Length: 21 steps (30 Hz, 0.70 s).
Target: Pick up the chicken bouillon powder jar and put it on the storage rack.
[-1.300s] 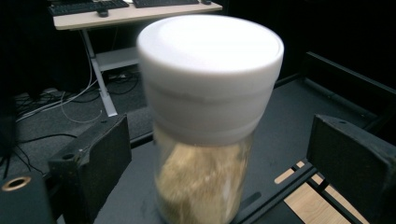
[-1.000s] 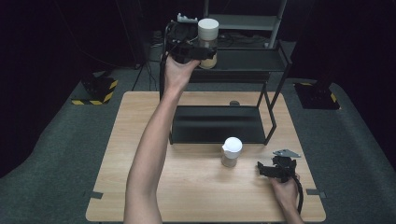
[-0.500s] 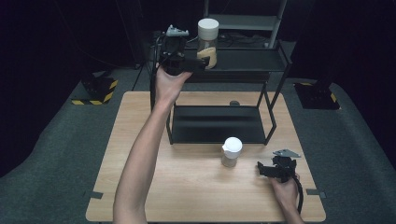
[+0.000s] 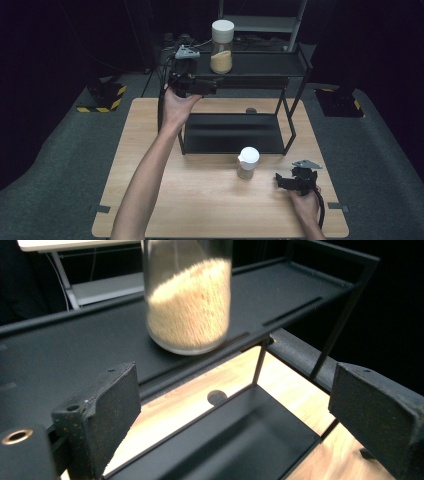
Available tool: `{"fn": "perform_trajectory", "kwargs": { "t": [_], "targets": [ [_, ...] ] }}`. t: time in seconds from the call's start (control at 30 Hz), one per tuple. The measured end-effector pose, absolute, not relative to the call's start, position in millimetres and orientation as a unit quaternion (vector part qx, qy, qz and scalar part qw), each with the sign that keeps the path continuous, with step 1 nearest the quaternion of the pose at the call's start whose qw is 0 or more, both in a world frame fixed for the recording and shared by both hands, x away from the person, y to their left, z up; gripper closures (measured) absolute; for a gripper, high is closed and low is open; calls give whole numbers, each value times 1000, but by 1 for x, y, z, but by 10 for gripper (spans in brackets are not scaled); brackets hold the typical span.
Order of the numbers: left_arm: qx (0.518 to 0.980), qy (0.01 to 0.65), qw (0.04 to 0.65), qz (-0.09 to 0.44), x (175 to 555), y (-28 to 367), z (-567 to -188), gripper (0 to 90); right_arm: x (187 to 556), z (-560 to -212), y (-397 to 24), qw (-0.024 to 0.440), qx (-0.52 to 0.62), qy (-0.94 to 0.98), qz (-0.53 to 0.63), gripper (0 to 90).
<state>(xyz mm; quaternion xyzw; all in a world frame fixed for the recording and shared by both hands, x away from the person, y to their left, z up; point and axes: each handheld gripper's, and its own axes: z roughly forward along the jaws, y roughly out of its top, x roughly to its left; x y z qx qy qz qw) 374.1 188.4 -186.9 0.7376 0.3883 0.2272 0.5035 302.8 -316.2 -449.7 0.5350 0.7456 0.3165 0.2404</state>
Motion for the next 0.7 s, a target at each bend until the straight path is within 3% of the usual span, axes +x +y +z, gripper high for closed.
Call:
{"fn": "perform_trajectory", "kwargs": {
  "t": [0.7],
  "targets": [
    [744,398,496,206,365,195,-220,68,303,-450,-316,240,535,746,316,25]
  ]
}}
